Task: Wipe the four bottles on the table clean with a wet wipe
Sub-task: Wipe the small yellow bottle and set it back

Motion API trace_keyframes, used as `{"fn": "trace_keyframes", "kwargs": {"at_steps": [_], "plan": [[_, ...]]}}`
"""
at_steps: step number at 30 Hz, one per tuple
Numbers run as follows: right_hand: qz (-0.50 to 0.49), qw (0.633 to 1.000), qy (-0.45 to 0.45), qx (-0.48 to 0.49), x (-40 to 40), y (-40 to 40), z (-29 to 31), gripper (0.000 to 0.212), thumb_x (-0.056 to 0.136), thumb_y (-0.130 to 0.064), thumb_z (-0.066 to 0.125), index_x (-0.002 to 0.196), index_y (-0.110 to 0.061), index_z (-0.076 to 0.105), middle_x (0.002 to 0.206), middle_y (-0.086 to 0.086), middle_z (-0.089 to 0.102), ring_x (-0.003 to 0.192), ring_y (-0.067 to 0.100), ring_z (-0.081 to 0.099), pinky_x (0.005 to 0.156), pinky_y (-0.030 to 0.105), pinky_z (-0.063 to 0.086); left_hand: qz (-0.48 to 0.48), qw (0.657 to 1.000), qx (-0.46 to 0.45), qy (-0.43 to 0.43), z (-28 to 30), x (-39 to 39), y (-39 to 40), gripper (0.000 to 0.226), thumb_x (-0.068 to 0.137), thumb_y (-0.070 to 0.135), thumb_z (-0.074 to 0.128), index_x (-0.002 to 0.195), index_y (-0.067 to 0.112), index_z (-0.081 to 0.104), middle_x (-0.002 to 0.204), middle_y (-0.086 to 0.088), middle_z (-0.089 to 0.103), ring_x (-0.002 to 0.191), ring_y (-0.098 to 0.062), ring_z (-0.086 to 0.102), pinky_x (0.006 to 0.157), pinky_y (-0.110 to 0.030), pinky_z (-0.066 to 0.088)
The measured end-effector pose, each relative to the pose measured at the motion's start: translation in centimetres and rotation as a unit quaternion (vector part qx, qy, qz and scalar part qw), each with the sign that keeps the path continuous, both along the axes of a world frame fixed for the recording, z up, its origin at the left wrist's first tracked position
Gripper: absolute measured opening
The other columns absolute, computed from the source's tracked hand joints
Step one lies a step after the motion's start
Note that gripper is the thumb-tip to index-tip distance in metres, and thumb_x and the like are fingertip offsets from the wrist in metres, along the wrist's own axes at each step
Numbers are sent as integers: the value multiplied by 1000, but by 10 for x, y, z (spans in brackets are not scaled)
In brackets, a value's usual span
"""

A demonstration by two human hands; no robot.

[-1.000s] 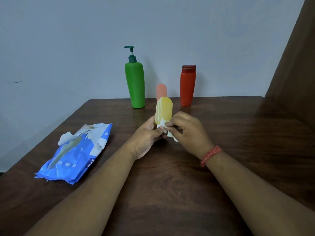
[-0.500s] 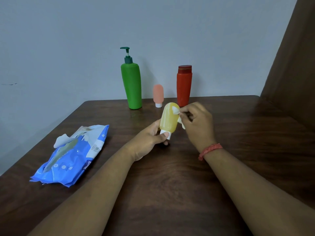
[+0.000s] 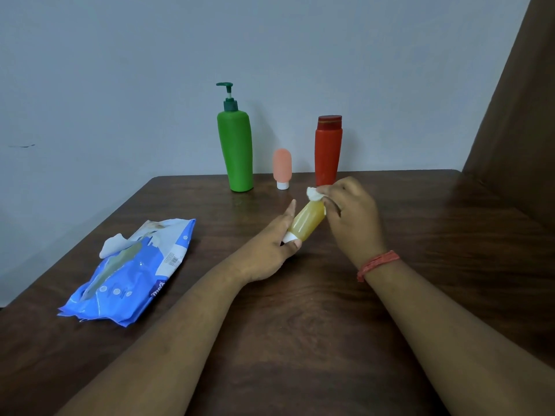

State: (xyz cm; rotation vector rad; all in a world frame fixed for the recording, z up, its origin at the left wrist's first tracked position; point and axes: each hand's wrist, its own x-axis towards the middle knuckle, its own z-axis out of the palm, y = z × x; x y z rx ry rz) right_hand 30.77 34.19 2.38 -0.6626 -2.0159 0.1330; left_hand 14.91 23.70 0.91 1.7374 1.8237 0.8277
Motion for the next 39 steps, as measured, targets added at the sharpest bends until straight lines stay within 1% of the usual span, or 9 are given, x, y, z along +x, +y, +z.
{"fn": "trace_keyframes", "kwargs": {"at_steps": [5,8,11,13,18,25,28,31,39], "plan": [[89,992,-86,23,-5,-14,-3,27,88,-1,65,113,-8,72,99,6,59,90,16,57,77,24,45,44,996,75,-10,-4,-1,3,77,100,23,59,161,26,12,163,11,26,147,-2,26,120,-21,23],[103,985,-131,52,-10,-17,-2,24,87,0,66,109,-6,74,95,9,61,85,24,61,70,37,53,99,988,105,-45,-2,-2,1,54,96,21,67,139,23,34,129,9,56,109,-7,57,90,-11,45],[36,997,-44,46,-4,-1,-1,18,85,2,67,101,-3,75,92,9,60,84,24,61,73,36,54,122,985,123,-14,-2,-1,3,34,92,26,72,107,29,41,102,1,62,88,-17,62,77,-34,54],[12,1000,-15,22,0,1,-2,18,87,1,66,102,-4,74,94,7,59,86,21,59,75,31,51,126,984,123,0,0,4,2,31,91,29,73,96,30,43,92,0,63,79,-15,61,67,-32,50],[109,982,-147,52,-7,-19,-2,23,85,2,69,105,-7,74,97,5,60,86,19,60,71,25,47,144,981,130,-19,5,5,-2,30,89,30,75,97,18,48,87,1,62,73,-11,56,61,-23,45],[60,996,-62,32,-3,-9,-2,19,86,1,68,102,-6,74,97,6,60,89,17,59,75,22,44,156,977,130,-69,6,9,0,29,87,27,77,95,18,50,87,-9,69,77,-24,66,66,-41,52],[129,981,-129,61,-7,-18,-4,17,86,1,68,100,-7,74,94,6,60,84,20,60,70,32,53,167,971,127,-113,6,7,-2,34,83,35,80,91,24,49,90,-13,69,85,-32,68,73,-50,55],[66,995,-65,44,-7,-10,-1,16,85,2,70,98,-7,74,96,7,61,87,21,61,74,39,57,175,962,124,-170,7,8,-3,38,69,51,79,89,33,52,94,-13,71,92,-36,68,80,-60,54],[70,994,-73,50,-4,-12,0,16,85,1,71,97,-8,74,97,5,62,88,20,61,76,31,55,161,957,119,-211,5,7,-4,36,78,40,79,97,22,55,99,-11,73,97,-33,70,91,-59,53]]}}
